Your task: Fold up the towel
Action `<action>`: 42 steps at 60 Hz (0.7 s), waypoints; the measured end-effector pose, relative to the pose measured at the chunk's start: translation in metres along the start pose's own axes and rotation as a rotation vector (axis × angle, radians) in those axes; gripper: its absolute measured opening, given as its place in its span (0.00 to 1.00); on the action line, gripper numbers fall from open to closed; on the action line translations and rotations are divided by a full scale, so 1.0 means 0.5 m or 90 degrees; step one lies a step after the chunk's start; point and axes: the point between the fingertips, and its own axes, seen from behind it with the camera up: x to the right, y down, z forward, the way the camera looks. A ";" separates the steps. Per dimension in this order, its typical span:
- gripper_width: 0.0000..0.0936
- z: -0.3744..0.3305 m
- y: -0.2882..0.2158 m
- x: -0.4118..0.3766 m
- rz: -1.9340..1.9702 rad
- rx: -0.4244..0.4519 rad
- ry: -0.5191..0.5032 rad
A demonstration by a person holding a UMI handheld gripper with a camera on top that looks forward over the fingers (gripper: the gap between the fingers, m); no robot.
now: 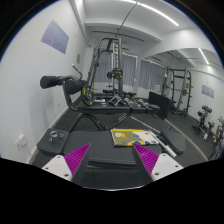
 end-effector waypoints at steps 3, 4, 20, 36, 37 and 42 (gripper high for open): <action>0.91 0.011 0.008 0.010 0.000 -0.005 0.003; 0.91 0.016 0.012 0.014 0.000 -0.007 0.004; 0.91 0.126 0.051 0.047 -0.007 -0.032 0.007; 0.91 0.325 0.104 0.064 -0.008 -0.069 -0.005; 0.91 0.340 0.106 0.063 -0.009 -0.072 -0.005; 0.91 0.423 0.125 0.065 -0.010 -0.088 -0.005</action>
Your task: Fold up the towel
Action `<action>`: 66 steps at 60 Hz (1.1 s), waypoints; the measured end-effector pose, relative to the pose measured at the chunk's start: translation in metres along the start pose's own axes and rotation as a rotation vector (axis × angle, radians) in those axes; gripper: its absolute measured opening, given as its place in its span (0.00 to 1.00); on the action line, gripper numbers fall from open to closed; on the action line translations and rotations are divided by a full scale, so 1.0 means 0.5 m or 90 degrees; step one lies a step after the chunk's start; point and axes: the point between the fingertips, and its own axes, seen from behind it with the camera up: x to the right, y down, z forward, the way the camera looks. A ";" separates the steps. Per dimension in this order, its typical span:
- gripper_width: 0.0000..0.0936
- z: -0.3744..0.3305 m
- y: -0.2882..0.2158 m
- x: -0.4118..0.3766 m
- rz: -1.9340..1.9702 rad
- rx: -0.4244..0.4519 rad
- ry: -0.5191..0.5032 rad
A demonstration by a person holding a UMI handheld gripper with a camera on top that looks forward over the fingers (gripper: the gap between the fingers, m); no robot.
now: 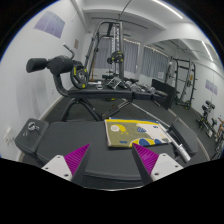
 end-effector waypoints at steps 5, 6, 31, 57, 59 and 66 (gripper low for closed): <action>0.91 0.077 0.001 0.000 -0.003 -0.013 -0.002; 0.91 0.092 0.001 0.000 -0.006 -0.016 -0.002; 0.89 0.430 0.036 0.019 -0.046 -0.099 0.004; 0.03 0.389 0.036 -0.041 0.006 -0.143 -0.045; 0.03 0.372 0.026 -0.056 0.019 -0.142 -0.057; 0.03 0.301 -0.063 -0.091 0.069 -0.101 -0.110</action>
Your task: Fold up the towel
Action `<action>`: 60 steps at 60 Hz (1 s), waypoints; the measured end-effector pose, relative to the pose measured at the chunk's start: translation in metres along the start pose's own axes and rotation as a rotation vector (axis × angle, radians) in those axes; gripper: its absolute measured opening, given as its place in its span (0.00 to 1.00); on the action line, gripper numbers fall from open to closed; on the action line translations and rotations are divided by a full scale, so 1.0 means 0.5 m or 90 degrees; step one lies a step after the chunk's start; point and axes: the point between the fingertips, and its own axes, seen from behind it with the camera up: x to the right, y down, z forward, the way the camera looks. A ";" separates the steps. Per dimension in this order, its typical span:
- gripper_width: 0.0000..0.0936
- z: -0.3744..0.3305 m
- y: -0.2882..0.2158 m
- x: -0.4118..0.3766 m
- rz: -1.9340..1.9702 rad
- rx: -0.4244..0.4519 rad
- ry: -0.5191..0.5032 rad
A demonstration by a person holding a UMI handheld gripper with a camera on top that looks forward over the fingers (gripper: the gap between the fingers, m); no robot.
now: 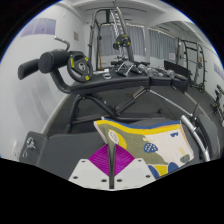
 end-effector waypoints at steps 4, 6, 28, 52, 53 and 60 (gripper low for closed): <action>0.03 -0.039 -0.053 -0.003 0.041 0.030 -0.025; 0.03 -0.056 -0.077 0.008 0.057 0.042 -0.032; 0.04 -0.044 -0.060 0.350 0.085 0.037 0.088; 0.87 -0.059 -0.005 0.478 -0.023 0.071 0.216; 0.90 -0.074 -0.009 0.472 -0.025 0.077 0.214; 0.91 -0.194 -0.014 0.411 -0.017 0.086 0.187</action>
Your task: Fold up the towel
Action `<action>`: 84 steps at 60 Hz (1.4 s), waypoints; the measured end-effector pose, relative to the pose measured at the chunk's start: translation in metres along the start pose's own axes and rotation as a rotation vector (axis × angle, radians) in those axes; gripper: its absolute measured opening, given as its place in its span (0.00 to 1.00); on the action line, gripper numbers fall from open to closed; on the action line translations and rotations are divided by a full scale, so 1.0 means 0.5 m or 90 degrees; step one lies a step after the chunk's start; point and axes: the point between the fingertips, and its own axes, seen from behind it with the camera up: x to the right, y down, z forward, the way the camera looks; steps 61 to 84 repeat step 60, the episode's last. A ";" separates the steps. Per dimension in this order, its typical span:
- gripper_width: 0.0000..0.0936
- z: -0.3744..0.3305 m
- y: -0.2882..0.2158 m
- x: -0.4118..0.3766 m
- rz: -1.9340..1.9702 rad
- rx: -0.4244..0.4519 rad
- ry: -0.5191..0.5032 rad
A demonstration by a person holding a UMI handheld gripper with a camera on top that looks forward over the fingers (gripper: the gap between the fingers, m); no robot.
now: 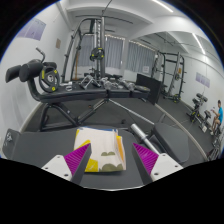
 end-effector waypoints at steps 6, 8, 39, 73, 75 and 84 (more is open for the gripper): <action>0.91 -0.139 -0.003 -0.016 0.009 0.001 -0.020; 0.91 -0.189 0.000 -0.020 0.013 0.000 -0.026; 0.91 -0.714 0.126 -0.031 0.024 0.033 -0.037; 0.91 -0.817 0.125 -0.073 0.013 0.053 -0.059; 0.91 -0.817 0.125 -0.073 0.013 0.053 -0.059; 0.91 -0.817 0.125 -0.073 0.013 0.053 -0.059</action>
